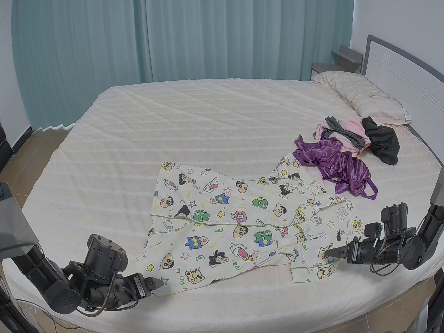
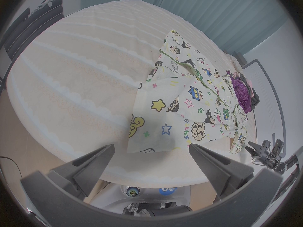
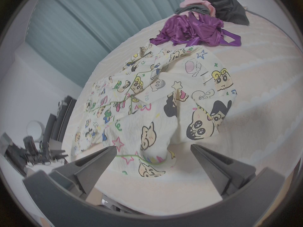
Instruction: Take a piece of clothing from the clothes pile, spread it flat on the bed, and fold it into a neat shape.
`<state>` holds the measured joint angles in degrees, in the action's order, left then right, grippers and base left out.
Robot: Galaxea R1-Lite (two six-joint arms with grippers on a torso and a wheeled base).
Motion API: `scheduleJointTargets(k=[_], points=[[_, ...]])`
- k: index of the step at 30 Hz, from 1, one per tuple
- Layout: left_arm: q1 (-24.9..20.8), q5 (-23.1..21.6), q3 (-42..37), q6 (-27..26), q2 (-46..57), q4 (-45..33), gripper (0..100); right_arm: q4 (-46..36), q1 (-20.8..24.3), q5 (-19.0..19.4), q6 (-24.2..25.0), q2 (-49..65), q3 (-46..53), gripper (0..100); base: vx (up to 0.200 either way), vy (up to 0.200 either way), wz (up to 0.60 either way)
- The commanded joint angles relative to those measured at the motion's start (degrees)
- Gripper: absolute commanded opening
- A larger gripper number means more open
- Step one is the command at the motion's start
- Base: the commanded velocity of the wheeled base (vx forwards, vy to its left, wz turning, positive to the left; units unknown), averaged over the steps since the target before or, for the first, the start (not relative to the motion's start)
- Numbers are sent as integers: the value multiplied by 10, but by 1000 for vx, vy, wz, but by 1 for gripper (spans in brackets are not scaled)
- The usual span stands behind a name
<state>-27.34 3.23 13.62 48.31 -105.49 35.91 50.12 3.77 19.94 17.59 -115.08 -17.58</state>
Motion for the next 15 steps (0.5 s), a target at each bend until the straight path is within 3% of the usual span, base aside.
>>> scheduleJointTargets(k=[1,5,7,10,15], points=[[0,0,0,0,-1,0,100,2,-3,4,-36,-5,14,100,0,0,0],[0,0,0,0,-1,0,100,1,-3,7,-78,-10,14,100,0,0,0],[0,0,0,0,-1,0,100,1,-5,10,-146,-20,15,100,0,0,0],[0,0,0,0,-1,0,100,1,-10,31,-199,-23,15,100,0,0,0],[0,1,0,0,-1,0,100,1,-11,49,-235,-35,10,100,0,0,0]])
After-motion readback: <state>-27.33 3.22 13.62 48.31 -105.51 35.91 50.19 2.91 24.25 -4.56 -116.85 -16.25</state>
